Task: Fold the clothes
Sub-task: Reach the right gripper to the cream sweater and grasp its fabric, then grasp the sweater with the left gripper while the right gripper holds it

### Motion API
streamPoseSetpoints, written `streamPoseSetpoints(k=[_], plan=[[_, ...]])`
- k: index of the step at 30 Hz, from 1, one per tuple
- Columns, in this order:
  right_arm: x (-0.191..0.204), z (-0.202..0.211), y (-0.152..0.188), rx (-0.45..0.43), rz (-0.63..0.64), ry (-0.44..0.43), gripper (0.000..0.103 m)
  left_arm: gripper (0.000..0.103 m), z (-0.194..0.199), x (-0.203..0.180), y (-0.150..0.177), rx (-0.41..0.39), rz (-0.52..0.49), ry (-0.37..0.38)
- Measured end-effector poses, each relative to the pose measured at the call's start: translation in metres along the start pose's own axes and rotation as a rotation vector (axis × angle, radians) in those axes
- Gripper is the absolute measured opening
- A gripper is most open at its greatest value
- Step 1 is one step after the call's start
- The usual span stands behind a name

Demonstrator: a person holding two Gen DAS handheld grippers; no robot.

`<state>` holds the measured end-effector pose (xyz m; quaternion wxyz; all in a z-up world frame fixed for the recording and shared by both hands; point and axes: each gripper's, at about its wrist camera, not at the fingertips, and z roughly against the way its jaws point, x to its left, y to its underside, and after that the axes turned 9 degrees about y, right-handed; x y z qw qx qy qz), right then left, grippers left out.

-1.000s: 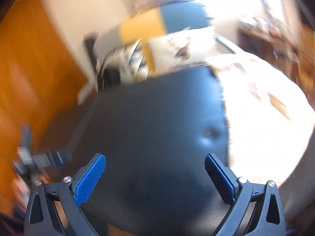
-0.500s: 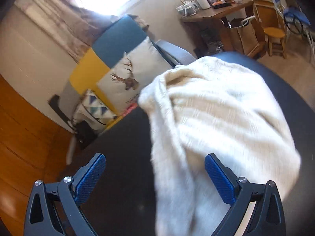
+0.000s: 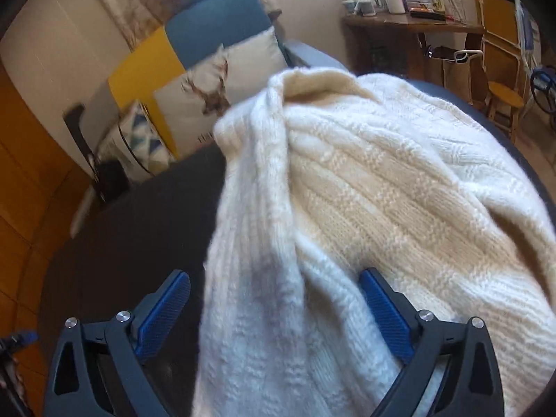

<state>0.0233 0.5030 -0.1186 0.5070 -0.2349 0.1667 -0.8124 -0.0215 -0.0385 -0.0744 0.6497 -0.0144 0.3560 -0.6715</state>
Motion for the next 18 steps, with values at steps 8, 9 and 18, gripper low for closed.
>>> streamPoseSetpoints(k=[8, 9, 18], plan=[[-0.001, -0.018, 0.033, 0.066, -0.280, -0.010, 0.067, 0.085, 0.007, -0.011, -0.002, -0.039, 0.008, 0.017], [0.006, -0.014, 0.034, 0.042, -0.250, 0.020, 0.058, 0.085, 0.012, -0.009, 0.001, -0.053, 0.008, 0.006], [0.106, 0.077, 0.037, -0.073, -0.078, -0.308, 0.006, 0.085, 0.058, -0.004, -0.001, -0.207, -0.067, -0.148]])
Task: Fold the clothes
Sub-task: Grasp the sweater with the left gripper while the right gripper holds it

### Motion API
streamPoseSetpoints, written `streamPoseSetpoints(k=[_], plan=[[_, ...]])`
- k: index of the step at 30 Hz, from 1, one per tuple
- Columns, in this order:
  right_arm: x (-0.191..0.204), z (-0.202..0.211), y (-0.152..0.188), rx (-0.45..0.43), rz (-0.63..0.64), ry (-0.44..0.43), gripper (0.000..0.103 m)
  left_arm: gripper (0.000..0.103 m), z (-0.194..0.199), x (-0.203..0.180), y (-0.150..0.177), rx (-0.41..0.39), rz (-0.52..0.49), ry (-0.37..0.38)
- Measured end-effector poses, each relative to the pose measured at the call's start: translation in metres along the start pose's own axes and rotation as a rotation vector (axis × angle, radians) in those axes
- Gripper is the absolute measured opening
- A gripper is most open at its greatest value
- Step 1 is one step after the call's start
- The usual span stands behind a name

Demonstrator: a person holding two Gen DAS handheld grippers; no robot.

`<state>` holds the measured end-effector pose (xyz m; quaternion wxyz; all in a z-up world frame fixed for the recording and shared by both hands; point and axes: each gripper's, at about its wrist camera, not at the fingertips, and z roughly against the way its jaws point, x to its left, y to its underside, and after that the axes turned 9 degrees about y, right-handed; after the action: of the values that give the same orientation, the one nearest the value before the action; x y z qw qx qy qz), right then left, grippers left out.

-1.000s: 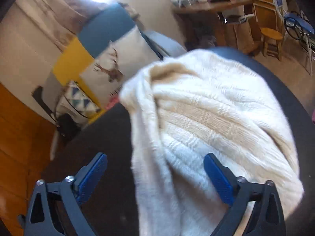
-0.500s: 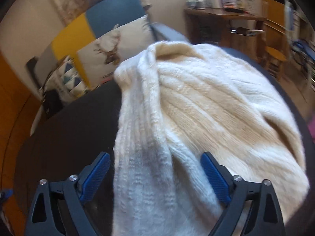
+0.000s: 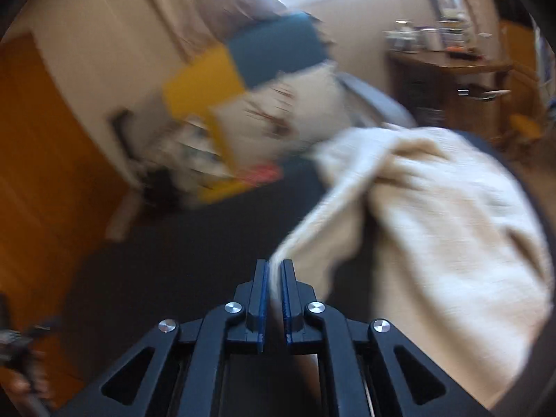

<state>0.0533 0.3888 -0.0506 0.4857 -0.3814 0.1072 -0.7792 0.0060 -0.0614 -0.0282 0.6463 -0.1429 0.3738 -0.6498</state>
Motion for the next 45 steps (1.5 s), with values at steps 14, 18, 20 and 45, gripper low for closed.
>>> streamPoseSetpoints(k=[14, 18, 20, 45], plan=[[-0.042, 0.024, 0.096, 0.033, -0.034, -0.210, 0.068, 0.085, -0.024, 0.065, 0.010, 0.137, 0.174, 0.011], [-0.083, -0.010, 0.036, -0.041, -0.277, -0.136, 0.088, 0.085, -0.034, 0.064, 0.006, 0.147, 0.180, 0.014], [-0.096, -0.025, 0.003, -0.061, -0.328, -0.051, 0.088, 0.085, -0.039, 0.059, 0.002, 0.141, 0.177, 0.029], [-0.068, -0.081, -0.032, 0.062, -0.105, -0.005, 0.029, 0.085, -0.166, -0.157, -0.060, 0.151, -0.144, 0.392]])
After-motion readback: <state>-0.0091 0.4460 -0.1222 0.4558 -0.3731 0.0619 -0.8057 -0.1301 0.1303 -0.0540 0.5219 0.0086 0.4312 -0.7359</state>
